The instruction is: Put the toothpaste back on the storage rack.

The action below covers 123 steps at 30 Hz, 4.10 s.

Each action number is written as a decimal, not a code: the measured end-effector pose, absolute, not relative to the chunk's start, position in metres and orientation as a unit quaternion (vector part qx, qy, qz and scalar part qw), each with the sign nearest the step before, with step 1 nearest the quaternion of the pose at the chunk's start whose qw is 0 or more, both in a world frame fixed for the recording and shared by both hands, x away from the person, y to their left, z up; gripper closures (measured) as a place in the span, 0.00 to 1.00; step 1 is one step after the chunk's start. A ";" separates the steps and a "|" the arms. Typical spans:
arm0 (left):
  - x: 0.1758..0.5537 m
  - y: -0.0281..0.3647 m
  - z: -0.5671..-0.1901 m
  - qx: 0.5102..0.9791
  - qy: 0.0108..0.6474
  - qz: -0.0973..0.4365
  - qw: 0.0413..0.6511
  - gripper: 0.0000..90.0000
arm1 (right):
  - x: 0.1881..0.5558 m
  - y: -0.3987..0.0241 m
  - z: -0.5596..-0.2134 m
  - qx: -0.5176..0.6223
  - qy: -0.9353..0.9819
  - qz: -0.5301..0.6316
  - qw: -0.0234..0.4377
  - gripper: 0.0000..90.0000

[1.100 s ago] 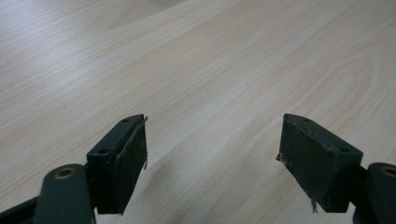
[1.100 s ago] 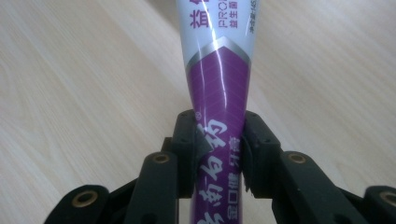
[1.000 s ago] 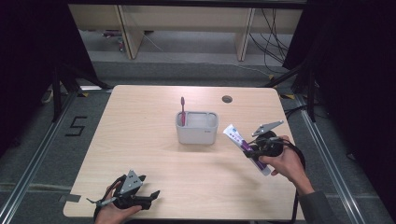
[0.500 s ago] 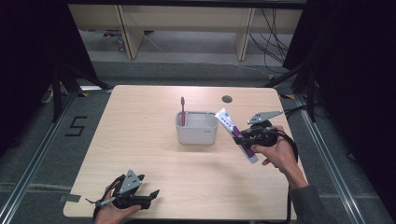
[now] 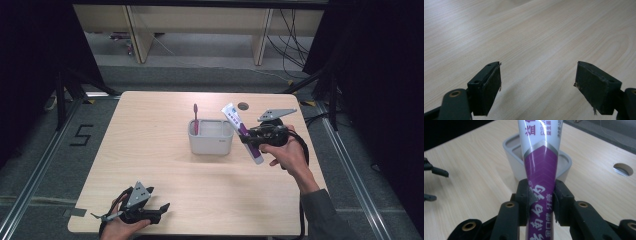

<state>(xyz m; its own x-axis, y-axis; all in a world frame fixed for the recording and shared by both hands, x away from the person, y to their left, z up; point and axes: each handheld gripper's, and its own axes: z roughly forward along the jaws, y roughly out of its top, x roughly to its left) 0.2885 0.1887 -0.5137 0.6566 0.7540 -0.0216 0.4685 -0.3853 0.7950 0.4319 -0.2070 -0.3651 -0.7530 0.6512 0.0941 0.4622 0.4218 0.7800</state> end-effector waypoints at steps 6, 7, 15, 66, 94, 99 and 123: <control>0.289 0.189 -0.514 0.814 0.375 0.177 0.407 0.23 | 0.438 -0.199 -0.362 0.331 0.826 0.443 0.112 0.78; 0.288 0.188 -0.514 0.812 0.378 0.173 0.409 0.23 | 0.439 -0.197 -0.360 0.334 0.827 0.439 0.113 0.78; 0.288 0.189 -0.513 0.814 0.374 0.175 0.409 0.23 | 0.448 -0.184 -0.355 0.324 0.821 0.455 0.121 0.78; 0.287 0.185 -0.514 0.826 0.361 0.166 0.400 0.23 | 0.503 -0.115 -0.356 0.333 0.768 0.526 0.149 0.78; 0.285 0.182 -0.515 0.820 0.366 0.167 0.407 0.23 | 0.510 -0.108 -0.399 0.371 0.763 0.508 0.152 0.77; 0.285 0.182 -0.515 0.821 0.367 0.169 0.404 0.23 | 0.510 -0.111 -0.406 0.369 0.765 0.505 0.155 0.77; 0.285 0.182 -0.515 0.822 0.364 0.168 0.403 0.23 | 0.499 -0.111 -0.415 0.363 0.795 0.458 0.163 0.76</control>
